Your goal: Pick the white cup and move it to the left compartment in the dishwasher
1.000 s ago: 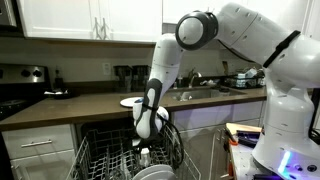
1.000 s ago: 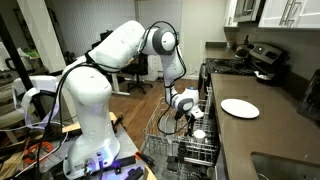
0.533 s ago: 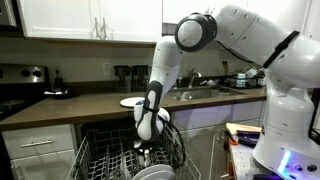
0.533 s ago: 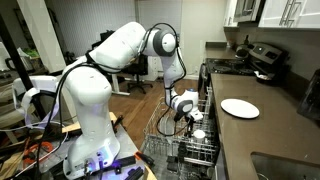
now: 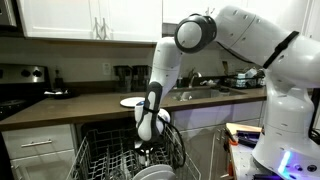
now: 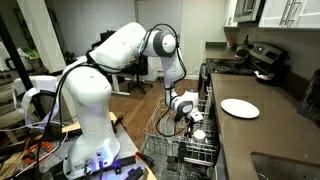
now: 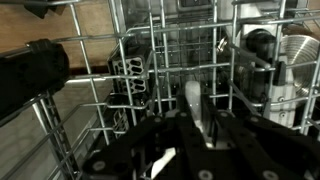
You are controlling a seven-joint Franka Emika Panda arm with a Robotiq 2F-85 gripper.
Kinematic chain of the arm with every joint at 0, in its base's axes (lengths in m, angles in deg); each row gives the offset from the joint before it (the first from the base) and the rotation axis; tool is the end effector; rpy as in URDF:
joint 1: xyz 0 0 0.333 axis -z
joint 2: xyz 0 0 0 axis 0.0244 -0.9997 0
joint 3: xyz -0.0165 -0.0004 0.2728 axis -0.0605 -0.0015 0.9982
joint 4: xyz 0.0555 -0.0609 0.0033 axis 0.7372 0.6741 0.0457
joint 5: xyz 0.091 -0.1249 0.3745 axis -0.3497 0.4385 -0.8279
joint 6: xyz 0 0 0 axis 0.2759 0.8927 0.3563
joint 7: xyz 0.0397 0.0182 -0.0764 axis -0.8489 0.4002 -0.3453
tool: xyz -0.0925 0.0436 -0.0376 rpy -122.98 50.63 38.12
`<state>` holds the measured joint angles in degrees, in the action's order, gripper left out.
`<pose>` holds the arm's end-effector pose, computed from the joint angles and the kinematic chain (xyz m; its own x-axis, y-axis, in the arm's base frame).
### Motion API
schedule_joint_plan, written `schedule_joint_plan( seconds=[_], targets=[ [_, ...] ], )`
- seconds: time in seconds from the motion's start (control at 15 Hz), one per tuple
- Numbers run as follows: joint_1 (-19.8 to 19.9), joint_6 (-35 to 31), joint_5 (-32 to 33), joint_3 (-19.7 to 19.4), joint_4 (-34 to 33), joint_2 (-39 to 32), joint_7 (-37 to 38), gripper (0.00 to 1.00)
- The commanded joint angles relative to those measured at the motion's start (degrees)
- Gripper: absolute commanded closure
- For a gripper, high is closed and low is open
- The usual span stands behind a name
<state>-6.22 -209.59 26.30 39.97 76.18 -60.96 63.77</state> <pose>0.5151 -0.0389 -0.0688 0.5423 -0.8359 0.0847 -0.8401 -0.5388 0.0619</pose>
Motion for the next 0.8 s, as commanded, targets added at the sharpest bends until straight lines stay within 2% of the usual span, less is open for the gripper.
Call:
schedule_joint_plan(
  seconds=[0.0, 0.07, 0.4, 0.47, 0.53, 0.6, 0.67, 0.73],
  targets=[
    [0.5, 0.2, -1.4, -0.3, -1.3, -1.0, -3.1, 0.61],
    [0.7, 0.2, -1.3, -0.4, -1.5, -1.2, -3.5, 0.59],
    [0.4, 0.8, -1.1, -1.8, -2.6, -2.2, -4.9, 0.24],
    [0.4, 1.0, -1.1, -1.8, -3.0, -2.4, -5.0, 0.20],
    [0.5, 0.9, -1.1, -1.7, -3.4, -2.5, -5.1, 0.21],
    [0.4, 0.8, -1.1, -1.7, -3.7, -2.7, -5.1, 0.57],
    [0.4, 0.8, -1.1, -1.7, -3.9, -2.8, -5.2, 0.53],
    [0.4, 0.7, -1.2, -1.9, -4.0, -2.8, -5.3, 0.54]
  ],
)
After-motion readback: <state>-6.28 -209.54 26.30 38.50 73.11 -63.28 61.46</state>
